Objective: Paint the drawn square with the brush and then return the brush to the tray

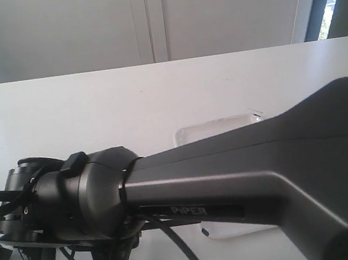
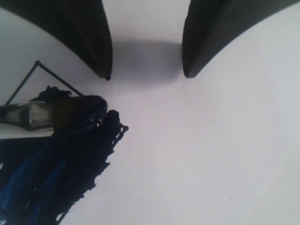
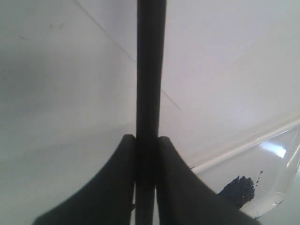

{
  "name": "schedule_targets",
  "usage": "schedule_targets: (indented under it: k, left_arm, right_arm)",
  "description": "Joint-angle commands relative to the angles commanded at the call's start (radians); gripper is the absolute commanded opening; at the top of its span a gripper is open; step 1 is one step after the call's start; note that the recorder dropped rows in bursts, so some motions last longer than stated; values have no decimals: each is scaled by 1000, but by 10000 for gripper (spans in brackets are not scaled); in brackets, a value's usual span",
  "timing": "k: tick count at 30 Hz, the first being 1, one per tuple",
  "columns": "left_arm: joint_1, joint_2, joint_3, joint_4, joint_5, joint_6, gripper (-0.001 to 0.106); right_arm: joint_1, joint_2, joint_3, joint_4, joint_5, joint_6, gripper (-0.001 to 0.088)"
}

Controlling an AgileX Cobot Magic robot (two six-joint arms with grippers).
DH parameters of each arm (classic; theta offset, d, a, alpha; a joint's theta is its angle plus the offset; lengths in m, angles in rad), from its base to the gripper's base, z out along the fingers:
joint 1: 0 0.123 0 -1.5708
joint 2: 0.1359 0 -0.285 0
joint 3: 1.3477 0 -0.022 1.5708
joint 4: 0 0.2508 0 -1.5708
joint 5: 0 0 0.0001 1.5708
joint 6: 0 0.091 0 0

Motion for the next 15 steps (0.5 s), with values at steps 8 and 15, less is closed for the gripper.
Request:
schedule_targets:
  k: [8,15]
  left_arm:
    - [0,0,0,-4,0,0,517]
    - [0,0,0,-4,0,0,517]
  right_arm:
    - [0,11,0,-88,3,74,0]
    - [0,11,0,-111,7,93,0]
